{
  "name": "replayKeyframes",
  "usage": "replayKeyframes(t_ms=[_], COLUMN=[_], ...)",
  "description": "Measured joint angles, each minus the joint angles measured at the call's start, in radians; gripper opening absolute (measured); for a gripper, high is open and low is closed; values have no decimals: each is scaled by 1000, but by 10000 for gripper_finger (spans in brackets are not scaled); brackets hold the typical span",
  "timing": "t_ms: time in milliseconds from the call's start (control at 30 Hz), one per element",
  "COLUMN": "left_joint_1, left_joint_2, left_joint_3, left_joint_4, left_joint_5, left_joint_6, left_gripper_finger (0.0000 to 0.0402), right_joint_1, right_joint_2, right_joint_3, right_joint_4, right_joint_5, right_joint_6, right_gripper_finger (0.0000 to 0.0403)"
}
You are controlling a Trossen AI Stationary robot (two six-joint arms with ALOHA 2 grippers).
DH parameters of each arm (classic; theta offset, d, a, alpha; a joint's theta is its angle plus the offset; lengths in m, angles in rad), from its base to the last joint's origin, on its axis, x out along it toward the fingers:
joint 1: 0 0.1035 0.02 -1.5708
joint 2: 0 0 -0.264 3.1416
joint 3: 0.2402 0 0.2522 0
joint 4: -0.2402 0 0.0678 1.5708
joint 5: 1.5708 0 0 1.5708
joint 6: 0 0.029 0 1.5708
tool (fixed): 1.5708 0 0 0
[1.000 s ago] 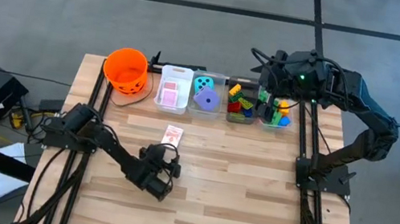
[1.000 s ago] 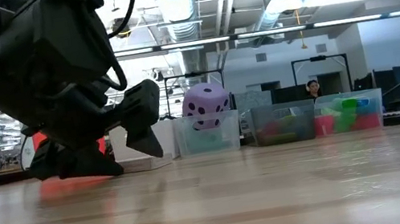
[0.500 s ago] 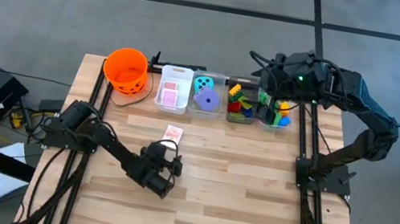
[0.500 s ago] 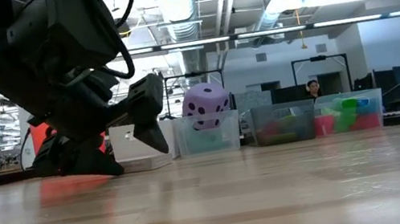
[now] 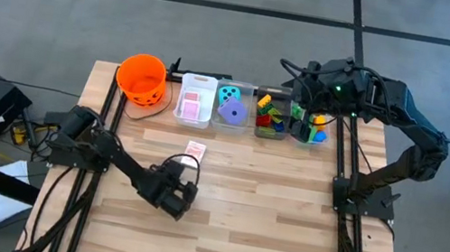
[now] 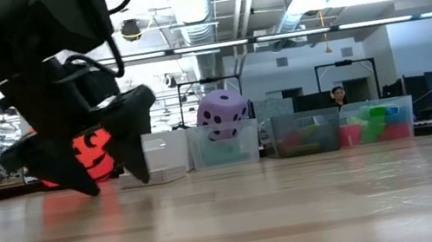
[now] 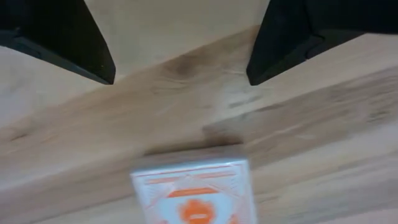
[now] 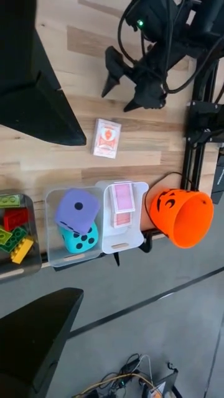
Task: Pick & Place Toys
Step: Put the orange deck of cards into the white bin
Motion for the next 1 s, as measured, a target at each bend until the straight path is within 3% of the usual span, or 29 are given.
replayKeyframes(t_ms=[133, 633, 1000], left_joint_1=[19, 27, 54], left_joint_2=[14, 190, 203], left_joint_3=[-4, -15, -14], left_joint_4=[-22, 152, 199], left_joint_5=[-21, -376, -403], left_joint_6=[1, 77, 123], left_gripper_finger=[359, 352, 363], right_joint_1=[0, 24, 80], right_joint_2=[0, 92, 194], right_joint_3=[0, -4, -5], right_joint_4=[0, -15, -21], right_joint_5=[0, -24, -24], right_joint_6=[-8, 16, 72], right_gripper_finger=[383, 383, 383])
